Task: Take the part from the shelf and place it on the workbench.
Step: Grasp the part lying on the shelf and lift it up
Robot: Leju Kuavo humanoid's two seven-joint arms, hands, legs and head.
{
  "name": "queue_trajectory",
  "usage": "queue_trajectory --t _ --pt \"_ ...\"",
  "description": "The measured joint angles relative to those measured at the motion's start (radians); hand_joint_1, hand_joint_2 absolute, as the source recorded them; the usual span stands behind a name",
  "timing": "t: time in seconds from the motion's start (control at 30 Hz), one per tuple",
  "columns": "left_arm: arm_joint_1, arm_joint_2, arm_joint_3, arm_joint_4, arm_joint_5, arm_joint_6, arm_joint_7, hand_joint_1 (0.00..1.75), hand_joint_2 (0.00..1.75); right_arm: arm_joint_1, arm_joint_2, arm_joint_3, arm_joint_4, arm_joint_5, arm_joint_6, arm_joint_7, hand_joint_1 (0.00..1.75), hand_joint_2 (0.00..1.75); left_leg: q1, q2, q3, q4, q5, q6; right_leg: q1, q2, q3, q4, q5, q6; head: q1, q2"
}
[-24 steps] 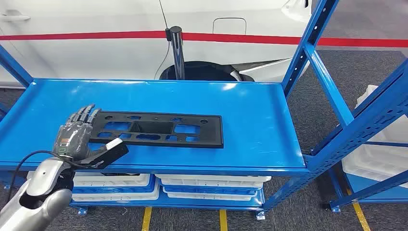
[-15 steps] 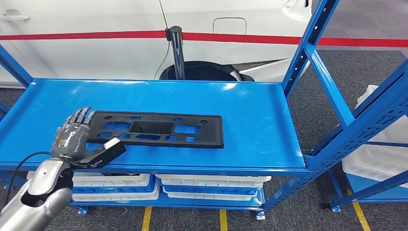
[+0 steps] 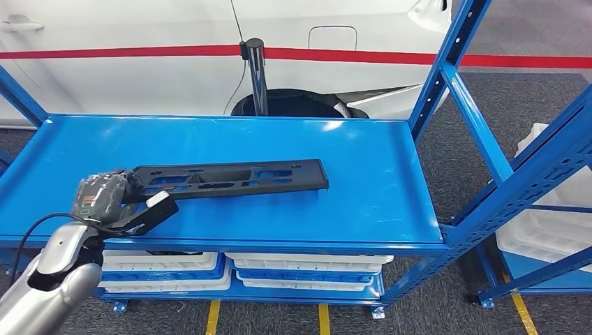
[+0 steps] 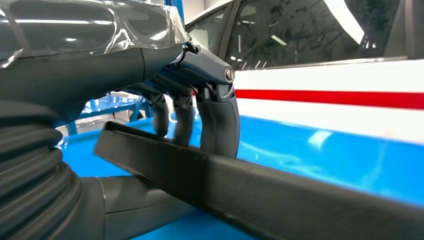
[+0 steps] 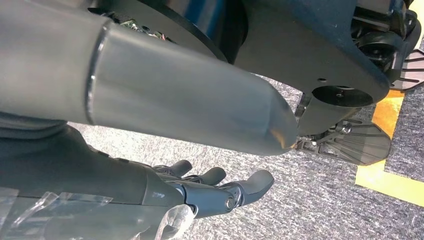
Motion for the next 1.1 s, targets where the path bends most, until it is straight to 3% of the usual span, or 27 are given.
queue_trajectory --t 0.3,0.53,0.7,0.87,1.1 --pt "-0.020 -0.002 0.009 -0.007 0.170 0.001 -0.089 1.75 1.75 0.000 -0.001 0.003 0.000 -0.001 0.003 -0.006 0.00 0.00 0.000 0.000 0.002 0.000 0.000 0.000 0.000 0.000 0.001 0.000 0.000 0.000 0.000 0.000" --pt "0.009 -0.031 0.066 -0.021 0.447 0.230 -0.188 1.75 1.75 0.006 -0.001 0.003 0.000 -0.015 -0.003 -0.011 0.00 0.00 0.000 0.000 0.002 0.000 0.000 0.000 0.000 0.000 0.000 0.000 0.000 0.000 0.000 0.000" --pt "0.009 -0.083 0.117 -0.053 0.677 0.301 -0.259 1.75 1.75 0.007 -0.001 0.003 0.000 -0.021 -0.006 -0.015 0.00 0.00 0.000 0.001 0.001 0.000 0.000 0.000 0.000 0.000 -0.001 0.000 0.000 0.000 0.000 0.000" --pt "-0.007 -0.127 0.148 -0.110 0.722 0.372 -0.280 1.75 1.75 0.007 -0.001 0.003 0.000 -0.023 -0.012 -0.016 0.00 0.00 0.000 0.001 0.000 0.000 0.000 0.000 0.000 0.000 -0.002 0.000 0.000 0.000 0.000 0.000" --pt "-0.031 -0.170 0.163 -0.205 0.661 0.539 -0.266 1.75 1.75 0.005 0.002 0.003 0.000 -0.026 -0.022 -0.016 0.00 0.00 -0.006 0.000 -0.001 0.002 -0.002 0.003 -0.006 0.000 0.000 -0.001 0.001 0.002 0.000 0.000"
